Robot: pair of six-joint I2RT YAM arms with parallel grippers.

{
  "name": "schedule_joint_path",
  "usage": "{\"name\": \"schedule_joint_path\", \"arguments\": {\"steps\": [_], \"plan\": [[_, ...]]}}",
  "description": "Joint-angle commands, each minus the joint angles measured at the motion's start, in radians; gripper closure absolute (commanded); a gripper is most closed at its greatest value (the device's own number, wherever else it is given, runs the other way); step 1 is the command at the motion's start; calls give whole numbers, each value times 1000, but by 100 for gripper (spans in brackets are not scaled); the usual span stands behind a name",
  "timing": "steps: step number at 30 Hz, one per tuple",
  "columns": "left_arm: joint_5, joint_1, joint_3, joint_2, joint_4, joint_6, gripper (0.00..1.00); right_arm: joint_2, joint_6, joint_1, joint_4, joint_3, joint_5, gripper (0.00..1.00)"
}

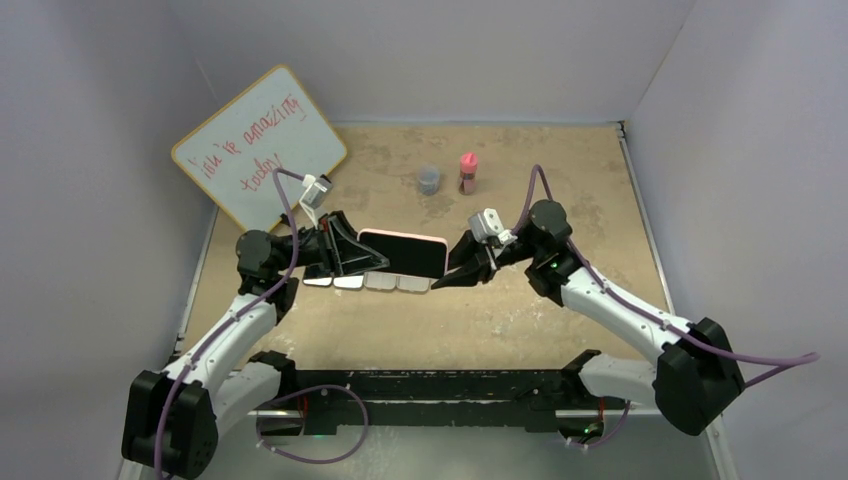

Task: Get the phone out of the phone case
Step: Remove the phone case from the phone.

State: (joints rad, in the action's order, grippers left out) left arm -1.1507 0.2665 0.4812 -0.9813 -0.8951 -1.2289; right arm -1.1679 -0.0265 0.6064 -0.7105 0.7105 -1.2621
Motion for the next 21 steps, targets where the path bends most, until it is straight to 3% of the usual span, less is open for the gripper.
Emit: {"name": "schedule_joint_path", "arguments": {"steps": [1, 9, 16, 19, 21], "plan": [[60, 2, -40, -57, 92, -83, 100, 5, 129, 53, -254, 130, -26, 100], [64, 2, -53, -94, 66, -84, 100, -24, 155, 70, -244, 163, -29, 99], [53, 2, -32, -94, 89, -37, 100, -34, 368, 73, 52, 238, 65, 100], [52, 1, -13, -57, 128, 38, 100, -59, 286, 72, 54, 245, 135, 99], [62, 0, 11, -22, 211, 140, 100, -63, 227, 72, 60, 230, 180, 93]]}}
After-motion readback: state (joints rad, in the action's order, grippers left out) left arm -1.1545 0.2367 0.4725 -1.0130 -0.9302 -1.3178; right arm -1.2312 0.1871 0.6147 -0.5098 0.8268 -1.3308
